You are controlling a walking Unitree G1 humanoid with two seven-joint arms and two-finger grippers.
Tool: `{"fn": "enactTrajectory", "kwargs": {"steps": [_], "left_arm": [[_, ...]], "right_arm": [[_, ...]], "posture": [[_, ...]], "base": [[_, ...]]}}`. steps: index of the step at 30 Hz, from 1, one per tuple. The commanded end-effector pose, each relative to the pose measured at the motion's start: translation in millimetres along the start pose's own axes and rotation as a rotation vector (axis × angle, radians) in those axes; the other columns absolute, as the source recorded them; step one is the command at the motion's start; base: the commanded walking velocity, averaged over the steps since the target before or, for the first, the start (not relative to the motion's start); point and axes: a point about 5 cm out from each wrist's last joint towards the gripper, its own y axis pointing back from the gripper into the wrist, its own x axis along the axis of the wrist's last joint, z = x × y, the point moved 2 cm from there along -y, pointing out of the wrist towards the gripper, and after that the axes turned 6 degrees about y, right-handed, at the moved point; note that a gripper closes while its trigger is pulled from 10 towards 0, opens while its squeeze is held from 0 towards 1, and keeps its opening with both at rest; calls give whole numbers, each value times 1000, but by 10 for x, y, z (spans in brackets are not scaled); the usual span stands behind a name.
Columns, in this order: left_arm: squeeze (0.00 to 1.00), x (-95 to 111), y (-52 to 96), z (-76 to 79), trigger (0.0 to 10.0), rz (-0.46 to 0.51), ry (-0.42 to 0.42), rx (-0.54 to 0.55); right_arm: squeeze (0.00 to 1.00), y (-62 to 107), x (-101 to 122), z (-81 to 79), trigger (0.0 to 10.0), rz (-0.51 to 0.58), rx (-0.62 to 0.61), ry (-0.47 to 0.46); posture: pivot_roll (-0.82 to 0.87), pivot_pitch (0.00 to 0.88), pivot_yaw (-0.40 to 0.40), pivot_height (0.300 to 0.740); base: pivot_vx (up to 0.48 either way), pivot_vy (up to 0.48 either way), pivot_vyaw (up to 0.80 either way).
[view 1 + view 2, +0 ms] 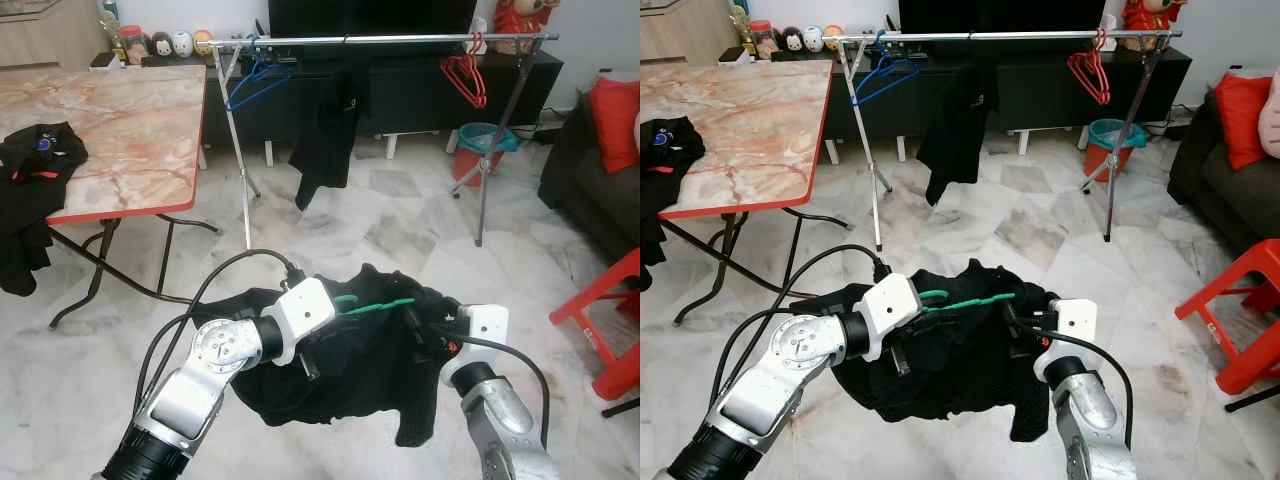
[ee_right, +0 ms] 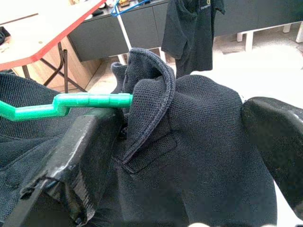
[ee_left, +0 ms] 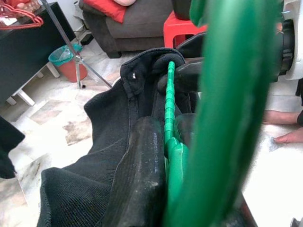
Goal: Hang hanger
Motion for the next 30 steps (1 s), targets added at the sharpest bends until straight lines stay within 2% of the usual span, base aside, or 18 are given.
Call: {"fn": "enactTrajectory", "kwargs": {"steps": [1,20,30], "left_arm": [[0,94,13,2,10000,46,-23,1],[0,79,17,-13,10000,35,-28,10],[0,79,12,-8,10000,37,-27,10]], "right_arm": [[0,-29,25,-9,0,16,3,5],[0,-11,30,-69,0,27,38,26],[0,0,30,-41,0,27,44,31]], "posture": [[77,0,-16,740],[72,0,-15,740],[75,0,-17,740]], "base": [[0,0,0],[0,0,0],[0,0,0]]}}
